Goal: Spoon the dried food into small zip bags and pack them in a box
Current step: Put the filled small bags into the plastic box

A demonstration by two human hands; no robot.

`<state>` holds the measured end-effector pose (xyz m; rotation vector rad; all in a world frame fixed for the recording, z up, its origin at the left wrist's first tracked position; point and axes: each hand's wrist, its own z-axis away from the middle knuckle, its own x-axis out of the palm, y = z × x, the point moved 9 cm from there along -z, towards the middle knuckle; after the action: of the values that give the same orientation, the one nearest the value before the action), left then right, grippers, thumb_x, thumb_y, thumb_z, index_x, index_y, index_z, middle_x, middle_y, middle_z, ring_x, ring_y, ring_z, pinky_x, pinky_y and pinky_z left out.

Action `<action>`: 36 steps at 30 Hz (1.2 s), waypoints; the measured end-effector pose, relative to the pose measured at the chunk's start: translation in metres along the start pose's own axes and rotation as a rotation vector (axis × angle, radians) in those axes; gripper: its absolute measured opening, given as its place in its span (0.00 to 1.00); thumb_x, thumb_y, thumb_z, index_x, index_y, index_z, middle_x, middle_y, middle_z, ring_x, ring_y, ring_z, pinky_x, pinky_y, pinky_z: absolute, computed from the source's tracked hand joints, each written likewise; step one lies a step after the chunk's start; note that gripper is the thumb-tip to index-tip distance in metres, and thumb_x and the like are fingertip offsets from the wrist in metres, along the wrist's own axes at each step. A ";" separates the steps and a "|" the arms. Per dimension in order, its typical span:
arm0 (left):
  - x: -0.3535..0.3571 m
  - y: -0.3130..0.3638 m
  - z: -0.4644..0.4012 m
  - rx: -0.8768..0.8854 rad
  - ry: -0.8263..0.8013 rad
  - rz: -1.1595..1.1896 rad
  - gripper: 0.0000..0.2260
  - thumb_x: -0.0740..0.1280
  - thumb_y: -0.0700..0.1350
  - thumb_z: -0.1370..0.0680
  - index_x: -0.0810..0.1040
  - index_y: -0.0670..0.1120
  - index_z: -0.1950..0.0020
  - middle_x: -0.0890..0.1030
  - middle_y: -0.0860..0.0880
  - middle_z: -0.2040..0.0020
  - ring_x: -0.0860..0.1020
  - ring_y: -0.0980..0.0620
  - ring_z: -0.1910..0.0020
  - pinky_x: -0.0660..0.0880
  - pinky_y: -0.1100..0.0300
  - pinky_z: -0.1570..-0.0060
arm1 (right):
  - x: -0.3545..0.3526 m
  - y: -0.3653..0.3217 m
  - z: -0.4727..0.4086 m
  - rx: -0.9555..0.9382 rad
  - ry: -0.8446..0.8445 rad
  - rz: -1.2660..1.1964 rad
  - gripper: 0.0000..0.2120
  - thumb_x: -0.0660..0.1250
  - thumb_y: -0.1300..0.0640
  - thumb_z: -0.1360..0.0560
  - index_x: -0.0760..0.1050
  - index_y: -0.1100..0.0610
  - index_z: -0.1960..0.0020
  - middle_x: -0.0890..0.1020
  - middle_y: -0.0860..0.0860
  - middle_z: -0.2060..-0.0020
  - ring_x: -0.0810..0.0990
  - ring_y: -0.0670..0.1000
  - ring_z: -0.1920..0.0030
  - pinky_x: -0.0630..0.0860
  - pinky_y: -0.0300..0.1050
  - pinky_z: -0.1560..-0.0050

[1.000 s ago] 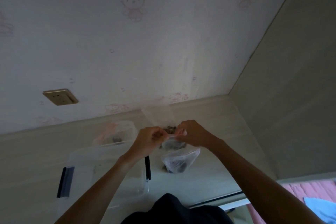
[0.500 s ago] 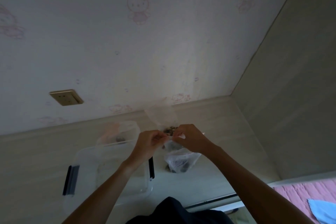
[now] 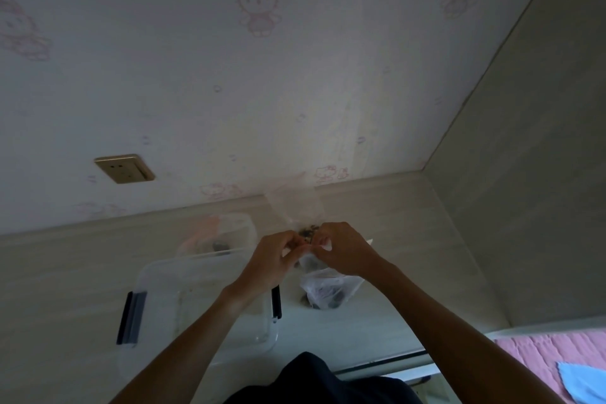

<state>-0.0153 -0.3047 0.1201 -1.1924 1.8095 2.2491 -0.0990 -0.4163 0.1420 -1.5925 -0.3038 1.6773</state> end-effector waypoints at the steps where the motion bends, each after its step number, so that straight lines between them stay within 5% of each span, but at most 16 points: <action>1: 0.000 0.000 0.000 0.004 -0.009 -0.009 0.20 0.68 0.63 0.24 0.85 0.46 0.52 0.86 0.55 0.59 0.84 0.58 0.58 0.75 0.71 0.55 | 0.000 -0.001 0.000 -0.004 -0.001 0.004 0.10 0.71 0.53 0.21 0.85 0.59 0.54 0.85 0.55 0.56 0.83 0.54 0.56 0.79 0.48 0.52; 8: 0.000 -0.002 -0.001 0.023 -0.029 -0.061 0.11 0.71 0.57 0.21 0.84 0.50 0.52 0.85 0.57 0.57 0.83 0.59 0.56 0.79 0.63 0.52 | -0.004 0.010 -0.005 0.043 -0.027 -0.049 0.11 0.70 0.60 0.22 0.83 0.69 0.53 0.85 0.65 0.57 0.84 0.66 0.53 0.79 0.56 0.49; 12: 0.003 -0.001 -0.005 0.026 -0.050 -0.083 0.06 0.74 0.52 0.22 0.86 0.52 0.49 0.87 0.56 0.56 0.84 0.60 0.56 0.79 0.61 0.49 | -0.004 0.012 -0.005 0.026 -0.020 -0.087 0.10 0.74 0.59 0.24 0.84 0.67 0.53 0.85 0.64 0.57 0.83 0.64 0.53 0.77 0.53 0.49; 17: -0.003 0.001 -0.008 0.033 -0.033 -0.105 0.02 0.75 0.51 0.22 0.85 0.55 0.52 0.85 0.60 0.59 0.84 0.60 0.58 0.72 0.73 0.53 | -0.006 0.023 -0.003 0.022 -0.051 -0.063 0.08 0.73 0.55 0.22 0.86 0.60 0.50 0.87 0.57 0.54 0.84 0.55 0.52 0.79 0.49 0.48; 22: -0.004 -0.004 -0.007 0.015 -0.055 -0.136 0.05 0.75 0.52 0.21 0.87 0.52 0.51 0.86 0.60 0.57 0.83 0.61 0.55 0.76 0.66 0.49 | -0.015 0.037 0.000 0.011 -0.034 -0.040 0.04 0.74 0.60 0.24 0.87 0.59 0.51 0.87 0.55 0.54 0.82 0.48 0.57 0.74 0.30 0.55; 29: -0.005 -0.010 -0.010 -0.010 -0.079 -0.135 0.05 0.74 0.52 0.21 0.87 0.52 0.51 0.86 0.59 0.57 0.83 0.62 0.54 0.77 0.62 0.48 | -0.035 0.062 0.011 0.000 -0.023 -0.031 0.08 0.75 0.53 0.23 0.86 0.57 0.49 0.85 0.49 0.53 0.81 0.47 0.53 0.75 0.43 0.46; 36: 0.002 -0.015 -0.007 -0.062 -0.150 -0.109 0.04 0.73 0.52 0.20 0.86 0.53 0.51 0.86 0.59 0.57 0.83 0.62 0.54 0.76 0.61 0.49 | -0.050 0.080 0.024 -0.003 -0.032 -0.092 0.07 0.75 0.56 0.23 0.86 0.59 0.50 0.86 0.51 0.54 0.83 0.47 0.54 0.74 0.35 0.49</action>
<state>-0.0058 -0.3060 0.1063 -1.0708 1.5944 2.2809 -0.1560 -0.4947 0.1305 -1.5321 -0.3899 1.6338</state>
